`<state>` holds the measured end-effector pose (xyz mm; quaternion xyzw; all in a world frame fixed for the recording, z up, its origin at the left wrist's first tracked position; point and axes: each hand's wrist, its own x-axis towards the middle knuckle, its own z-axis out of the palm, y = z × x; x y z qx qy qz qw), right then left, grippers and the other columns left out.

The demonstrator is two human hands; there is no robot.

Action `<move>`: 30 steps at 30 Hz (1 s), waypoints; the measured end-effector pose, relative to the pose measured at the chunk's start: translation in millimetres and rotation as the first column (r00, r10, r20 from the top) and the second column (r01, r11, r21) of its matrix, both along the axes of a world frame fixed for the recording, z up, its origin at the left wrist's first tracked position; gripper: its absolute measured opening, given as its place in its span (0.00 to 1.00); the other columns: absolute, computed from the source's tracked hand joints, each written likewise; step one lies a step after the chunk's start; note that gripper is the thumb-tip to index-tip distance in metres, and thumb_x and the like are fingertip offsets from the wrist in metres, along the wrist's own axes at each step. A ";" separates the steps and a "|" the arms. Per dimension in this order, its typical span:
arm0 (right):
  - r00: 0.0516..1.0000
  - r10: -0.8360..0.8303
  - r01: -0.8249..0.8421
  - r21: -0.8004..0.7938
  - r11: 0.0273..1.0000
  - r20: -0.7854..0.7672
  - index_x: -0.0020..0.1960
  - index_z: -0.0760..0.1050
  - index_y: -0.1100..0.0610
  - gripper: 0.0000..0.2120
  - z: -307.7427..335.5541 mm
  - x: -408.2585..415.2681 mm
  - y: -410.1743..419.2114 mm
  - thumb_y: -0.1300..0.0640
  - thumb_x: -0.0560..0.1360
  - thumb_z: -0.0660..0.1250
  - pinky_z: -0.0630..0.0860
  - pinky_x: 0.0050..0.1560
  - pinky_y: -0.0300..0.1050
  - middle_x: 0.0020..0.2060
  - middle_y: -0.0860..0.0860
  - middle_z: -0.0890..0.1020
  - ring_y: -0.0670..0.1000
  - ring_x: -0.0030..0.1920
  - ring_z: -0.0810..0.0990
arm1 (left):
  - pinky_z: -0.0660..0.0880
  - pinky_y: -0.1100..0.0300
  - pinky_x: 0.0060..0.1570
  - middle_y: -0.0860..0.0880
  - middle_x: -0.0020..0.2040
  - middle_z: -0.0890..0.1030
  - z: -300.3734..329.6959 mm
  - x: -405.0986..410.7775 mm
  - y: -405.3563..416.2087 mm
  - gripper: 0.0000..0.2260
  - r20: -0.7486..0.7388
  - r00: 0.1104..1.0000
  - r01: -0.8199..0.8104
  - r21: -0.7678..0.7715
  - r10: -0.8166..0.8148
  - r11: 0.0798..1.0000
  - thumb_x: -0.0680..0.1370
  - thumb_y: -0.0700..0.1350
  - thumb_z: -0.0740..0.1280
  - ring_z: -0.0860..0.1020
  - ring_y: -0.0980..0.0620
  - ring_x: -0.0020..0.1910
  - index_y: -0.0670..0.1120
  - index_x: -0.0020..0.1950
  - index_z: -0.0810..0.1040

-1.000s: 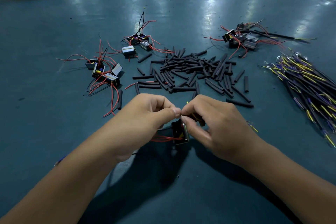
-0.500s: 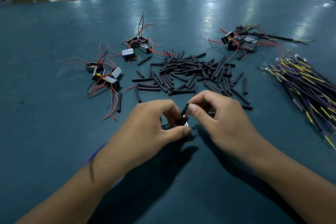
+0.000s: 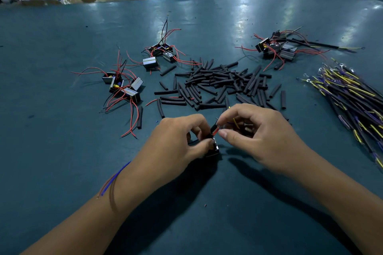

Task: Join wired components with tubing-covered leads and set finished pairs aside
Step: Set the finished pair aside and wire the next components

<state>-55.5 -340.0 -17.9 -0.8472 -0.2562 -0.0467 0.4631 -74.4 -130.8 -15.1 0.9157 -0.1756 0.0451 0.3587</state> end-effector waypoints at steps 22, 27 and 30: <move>0.892 0.106 0.014 -0.261 0.965 0.439 0.51 0.83 0.58 0.04 -4.7 2.3 -6.2 0.58 0.79 0.70 0.77 0.38 0.50 0.41 0.53 0.81 0.53 0.38 0.80 | 0.69 0.58 0.38 0.59 0.40 0.81 -6.2 4.5 4.5 0.04 0.057 0.995 0.075 0.071 -0.079 0.995 0.77 0.47 0.72 0.73 0.61 0.36 0.53 0.51 0.84; 0.869 0.121 0.030 -0.293 0.956 0.481 0.48 0.82 0.60 0.05 -5.5 4.0 -6.7 0.59 0.78 0.69 0.76 0.35 0.50 0.39 0.53 0.79 0.53 0.35 0.78 | 0.65 0.60 0.38 0.57 0.42 0.80 -8.3 4.9 2.7 0.05 0.074 0.994 0.072 0.098 -0.080 0.993 0.78 0.47 0.71 0.71 0.66 0.34 0.52 0.52 0.84; 0.869 0.134 0.016 -0.298 0.954 0.476 0.48 0.83 0.59 0.05 -3.0 4.9 -8.7 0.59 0.78 0.69 0.75 0.38 0.45 0.40 0.52 0.80 0.52 0.36 0.78 | 0.63 0.61 0.37 0.57 0.42 0.80 -8.0 4.5 2.4 0.05 0.078 0.993 0.080 0.096 -0.088 0.992 0.78 0.46 0.71 0.71 0.67 0.35 0.51 0.53 0.85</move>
